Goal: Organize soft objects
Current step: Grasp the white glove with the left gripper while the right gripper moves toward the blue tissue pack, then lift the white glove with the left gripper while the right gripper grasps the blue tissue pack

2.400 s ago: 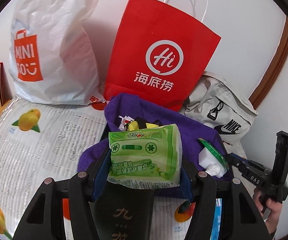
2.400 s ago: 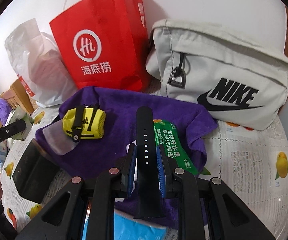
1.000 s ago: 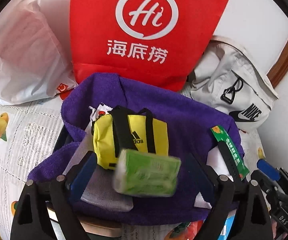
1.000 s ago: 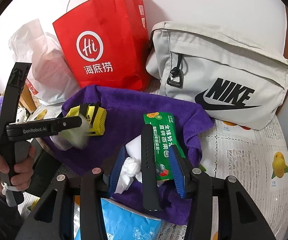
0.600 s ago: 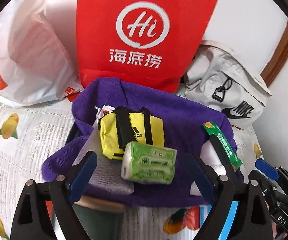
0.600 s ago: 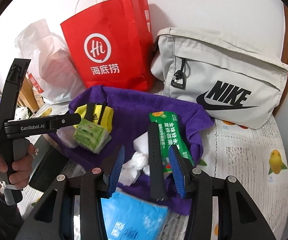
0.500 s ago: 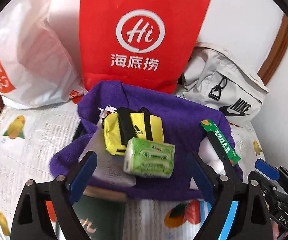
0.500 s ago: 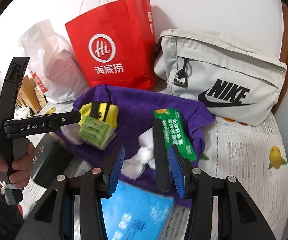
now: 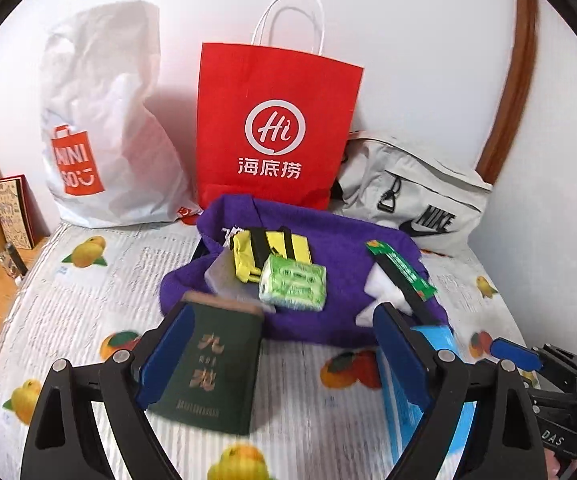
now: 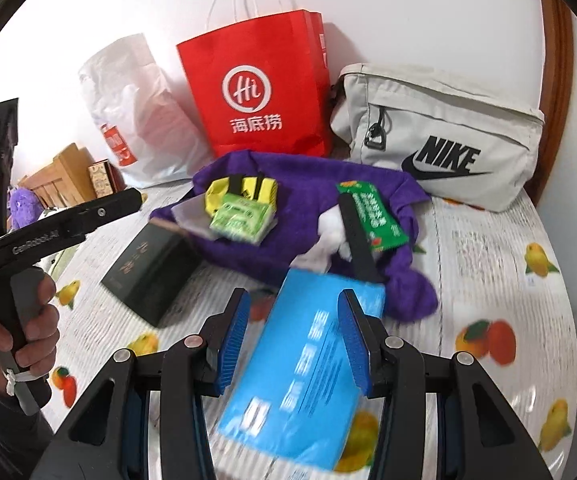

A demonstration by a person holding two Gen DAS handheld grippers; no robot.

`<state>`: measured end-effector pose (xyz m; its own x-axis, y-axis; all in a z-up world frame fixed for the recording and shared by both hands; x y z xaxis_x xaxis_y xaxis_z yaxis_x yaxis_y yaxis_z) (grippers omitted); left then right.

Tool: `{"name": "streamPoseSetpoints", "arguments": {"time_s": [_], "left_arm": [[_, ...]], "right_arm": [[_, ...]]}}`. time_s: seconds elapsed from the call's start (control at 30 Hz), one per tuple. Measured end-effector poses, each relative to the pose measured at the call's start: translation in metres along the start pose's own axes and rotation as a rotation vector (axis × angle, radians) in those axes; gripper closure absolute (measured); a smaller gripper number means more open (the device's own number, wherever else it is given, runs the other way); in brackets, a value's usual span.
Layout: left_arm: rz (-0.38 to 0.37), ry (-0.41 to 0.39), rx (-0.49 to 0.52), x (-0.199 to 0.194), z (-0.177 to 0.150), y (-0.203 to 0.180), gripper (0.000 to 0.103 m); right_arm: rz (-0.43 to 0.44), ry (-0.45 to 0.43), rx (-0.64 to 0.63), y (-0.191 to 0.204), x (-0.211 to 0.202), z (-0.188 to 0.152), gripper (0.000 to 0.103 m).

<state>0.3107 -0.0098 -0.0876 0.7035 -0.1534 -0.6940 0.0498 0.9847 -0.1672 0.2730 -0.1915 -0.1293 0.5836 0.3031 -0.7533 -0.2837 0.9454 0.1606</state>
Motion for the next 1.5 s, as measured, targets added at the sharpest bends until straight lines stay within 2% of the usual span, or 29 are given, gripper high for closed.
{"name": "streamPoseSetpoints", "arguments": {"time_s": [0.13, 0.2, 0.27, 0.43, 0.63, 0.9, 1.07, 1.13, 1.2, 1.27, 1.33, 1.37, 1.4, 1.5], "left_arm": [[0.002, -0.005, 0.020, -0.025, -0.018, 0.002, 0.013], [-0.005, 0.006, 0.030, -0.032, -0.027, 0.002, 0.012], [-0.011, 0.032, 0.030, -0.038, -0.040, 0.006, 0.012], [-0.012, 0.085, 0.020, -0.043, -0.078, 0.018, 0.012], [-0.041, 0.162, 0.007, -0.037, -0.127, 0.022, 0.012], [-0.127, 0.244, 0.031, -0.035, -0.175, 0.001, 0.012], [-0.076, 0.307, 0.116, -0.014, -0.206, -0.020, 0.012], [-0.019, 0.315, 0.164, -0.004, -0.218, -0.023, 0.012], [0.019, 0.295, 0.192, 0.001, -0.222, -0.022, 0.019], [0.000, 0.255, 0.204, -0.002, -0.220, -0.025, 0.037], [-0.072, 0.253, 0.193, -0.005, -0.216, -0.029, 0.083], [-0.124, 0.268, 0.168, -0.005, -0.214, -0.031, 0.086], [-0.144, 0.265, 0.151, -0.006, -0.212, -0.029, 0.087], [-0.148, 0.224, 0.122, -0.013, -0.199, -0.021, 0.087]], "right_arm": [[0.024, -0.008, 0.007, 0.014, -0.015, -0.021, 0.057], [0.025, -0.011, 0.001, 0.021, -0.021, -0.031, 0.054], [0.017, -0.019, -0.001, 0.027, -0.028, -0.043, 0.046], [0.015, -0.015, -0.009, 0.040, -0.036, -0.078, 0.042], [-0.003, 0.024, 0.014, 0.038, -0.034, -0.121, 0.041], [-0.031, 0.040, 0.062, 0.018, -0.038, -0.148, 0.041], [-0.044, 0.025, 0.093, 0.003, -0.044, -0.154, 0.041], [-0.047, 0.026, 0.106, -0.002, -0.044, -0.157, 0.041], [-0.045, 0.032, 0.119, -0.007, -0.042, -0.161, 0.041], [-0.046, 0.039, 0.124, -0.009, -0.039, -0.164, 0.041], [-0.047, 0.048, 0.131, -0.012, -0.034, -0.167, 0.041], [-0.044, 0.050, 0.133, -0.013, -0.033, -0.168, 0.041], [-0.039, 0.053, 0.137, -0.013, -0.032, -0.169, 0.041], [-0.027, 0.055, 0.136, -0.011, -0.029, -0.170, 0.041]]}}
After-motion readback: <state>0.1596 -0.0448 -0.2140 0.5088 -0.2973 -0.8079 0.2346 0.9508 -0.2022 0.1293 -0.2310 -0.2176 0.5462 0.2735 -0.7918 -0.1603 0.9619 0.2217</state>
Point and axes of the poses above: each gripper's, at about its wrist camera, not at the fingertips, and x roughly the way its jaws point, y to its left, z to its top, the point moved 9 cm from there along x, roughly the way its jaws point, and after that the axes turned 5 degrees about y, right-handed, at the moved point
